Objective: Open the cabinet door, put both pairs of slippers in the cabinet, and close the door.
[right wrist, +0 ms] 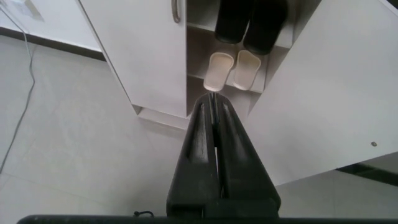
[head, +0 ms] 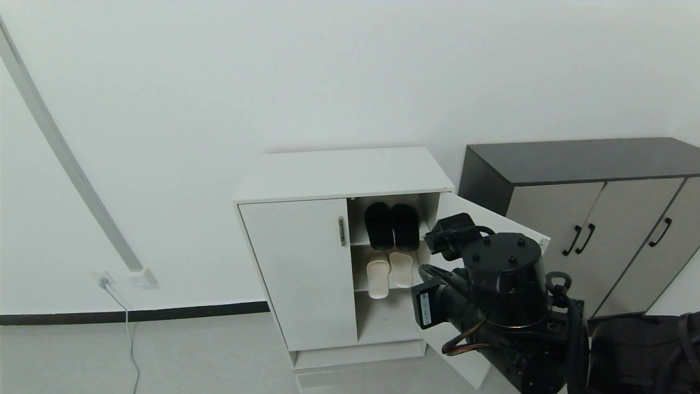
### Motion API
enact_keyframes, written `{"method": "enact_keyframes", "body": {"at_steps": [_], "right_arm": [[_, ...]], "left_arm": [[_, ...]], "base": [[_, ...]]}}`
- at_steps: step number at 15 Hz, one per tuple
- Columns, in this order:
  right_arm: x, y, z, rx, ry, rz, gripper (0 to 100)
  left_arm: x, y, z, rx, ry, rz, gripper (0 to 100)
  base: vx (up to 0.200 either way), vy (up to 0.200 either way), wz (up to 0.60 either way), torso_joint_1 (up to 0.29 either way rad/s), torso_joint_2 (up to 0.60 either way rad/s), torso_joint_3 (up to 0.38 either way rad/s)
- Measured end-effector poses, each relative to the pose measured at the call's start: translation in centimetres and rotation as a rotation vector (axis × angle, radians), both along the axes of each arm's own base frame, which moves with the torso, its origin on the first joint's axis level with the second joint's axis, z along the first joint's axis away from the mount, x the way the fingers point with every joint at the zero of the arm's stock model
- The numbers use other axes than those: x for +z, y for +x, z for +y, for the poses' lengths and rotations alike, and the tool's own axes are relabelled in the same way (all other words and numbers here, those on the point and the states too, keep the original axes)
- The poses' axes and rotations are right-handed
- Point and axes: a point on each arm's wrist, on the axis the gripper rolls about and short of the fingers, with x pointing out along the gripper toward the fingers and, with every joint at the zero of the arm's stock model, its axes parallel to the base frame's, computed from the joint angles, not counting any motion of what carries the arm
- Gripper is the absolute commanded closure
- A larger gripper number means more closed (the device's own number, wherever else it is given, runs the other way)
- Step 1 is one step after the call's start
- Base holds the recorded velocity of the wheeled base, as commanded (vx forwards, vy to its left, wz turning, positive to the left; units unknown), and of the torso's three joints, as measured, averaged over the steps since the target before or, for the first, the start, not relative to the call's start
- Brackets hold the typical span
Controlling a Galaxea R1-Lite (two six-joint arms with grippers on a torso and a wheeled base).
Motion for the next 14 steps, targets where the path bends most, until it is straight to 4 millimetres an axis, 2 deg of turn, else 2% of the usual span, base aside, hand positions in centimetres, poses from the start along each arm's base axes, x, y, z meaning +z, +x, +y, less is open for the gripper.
{"method": "enact_keyframes", "body": {"at_steps": [5, 10, 14], "right_arm": [[-0.11, 0.01, -0.01, 0.005, -0.002, 0.004, 100], [-0.14, -0.03, 0.05, 0.014, -0.001, 0.006, 100], [-0.28, -0.01, -0.05, 0.012, -0.006, 0.01, 100]], "left_arm": [[0.0, 0.0, 0.0, 0.0, 0.0, 0.0, 100], [-0.01, 0.0, 0.01, -0.001, 0.0, 0.001, 100], [0.01, 0.0, 0.0, 0.0, 0.0, -0.001, 100]], "base": [[0.0, 0.0, 0.0, 0.0, 0.0, 0.0], [0.0, 0.0, -0.6, 0.004, 0.0, 0.001], [0.0, 0.0, 0.0, 0.0, 0.0, 0.0]]}}
